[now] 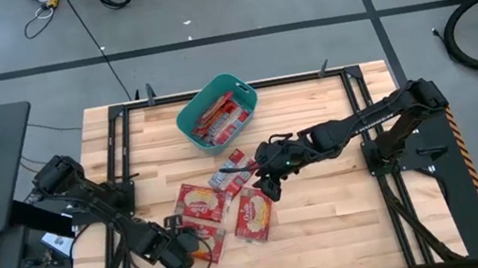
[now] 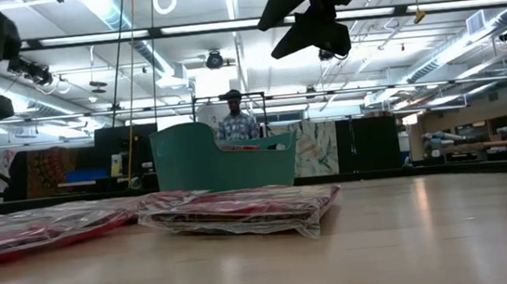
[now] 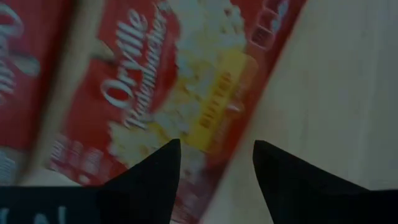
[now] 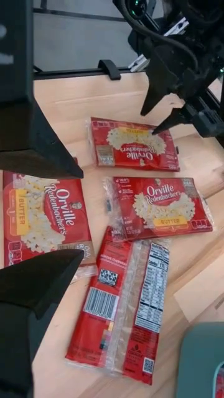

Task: Sort popcorn bags into baskets
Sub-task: Move the popcorn bag to the middle left of the table

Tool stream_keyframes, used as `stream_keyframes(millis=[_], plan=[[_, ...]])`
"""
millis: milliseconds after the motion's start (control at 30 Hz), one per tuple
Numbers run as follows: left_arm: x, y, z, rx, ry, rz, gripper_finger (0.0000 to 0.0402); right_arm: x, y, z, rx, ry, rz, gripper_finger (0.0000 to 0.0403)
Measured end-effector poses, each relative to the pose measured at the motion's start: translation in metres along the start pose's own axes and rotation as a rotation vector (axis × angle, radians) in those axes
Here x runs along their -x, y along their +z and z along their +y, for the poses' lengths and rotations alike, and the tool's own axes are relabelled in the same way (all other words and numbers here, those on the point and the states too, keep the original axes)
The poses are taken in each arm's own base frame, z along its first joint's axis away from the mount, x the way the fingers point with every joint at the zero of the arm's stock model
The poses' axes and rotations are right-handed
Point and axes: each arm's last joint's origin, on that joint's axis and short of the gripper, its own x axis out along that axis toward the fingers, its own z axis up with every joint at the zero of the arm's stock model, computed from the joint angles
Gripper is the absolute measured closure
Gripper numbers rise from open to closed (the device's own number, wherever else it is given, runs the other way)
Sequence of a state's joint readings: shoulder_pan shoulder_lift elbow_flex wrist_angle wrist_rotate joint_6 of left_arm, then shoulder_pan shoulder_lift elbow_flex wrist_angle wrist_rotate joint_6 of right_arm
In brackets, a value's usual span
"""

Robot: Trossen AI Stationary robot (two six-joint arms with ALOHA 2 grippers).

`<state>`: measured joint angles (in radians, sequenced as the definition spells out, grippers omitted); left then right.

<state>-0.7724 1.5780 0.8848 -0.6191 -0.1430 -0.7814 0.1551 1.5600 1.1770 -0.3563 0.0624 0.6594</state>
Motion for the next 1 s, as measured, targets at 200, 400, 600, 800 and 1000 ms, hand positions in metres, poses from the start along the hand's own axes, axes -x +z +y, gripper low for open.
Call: stream_keyframes(millis=[200, 400, 600, 800, 1000], plan=[[0.019, -0.006, 0.004, 0.102, -0.056, -0.066, 0.0196, 0.000, 0.000, 0.001, 0.025, 0.006, -0.005, 0.0204], [0.040, -0.030, 0.025, 0.276, -0.076, -0.207, 0.0196, 0.000, 0.003, 0.004, 0.040, 0.034, -0.037, 0.0204], [0.047, -0.046, 0.038, 0.460, -0.239, -0.286, 0.0196, 0.000, 0.005, 0.005, 0.040, 0.044, -0.052, 0.0204], [0.028, -0.061, 0.051, 0.732, -0.283, -0.217, 0.0196, 0.000, 0.006, 0.007, 0.050, 0.057, -0.078, 0.0204], [0.006, -0.074, 0.060, 0.930, -0.341, -0.159, 0.0196, 0.000, 0.007, 0.009, 0.075, 0.054, -0.103, 0.0204]])
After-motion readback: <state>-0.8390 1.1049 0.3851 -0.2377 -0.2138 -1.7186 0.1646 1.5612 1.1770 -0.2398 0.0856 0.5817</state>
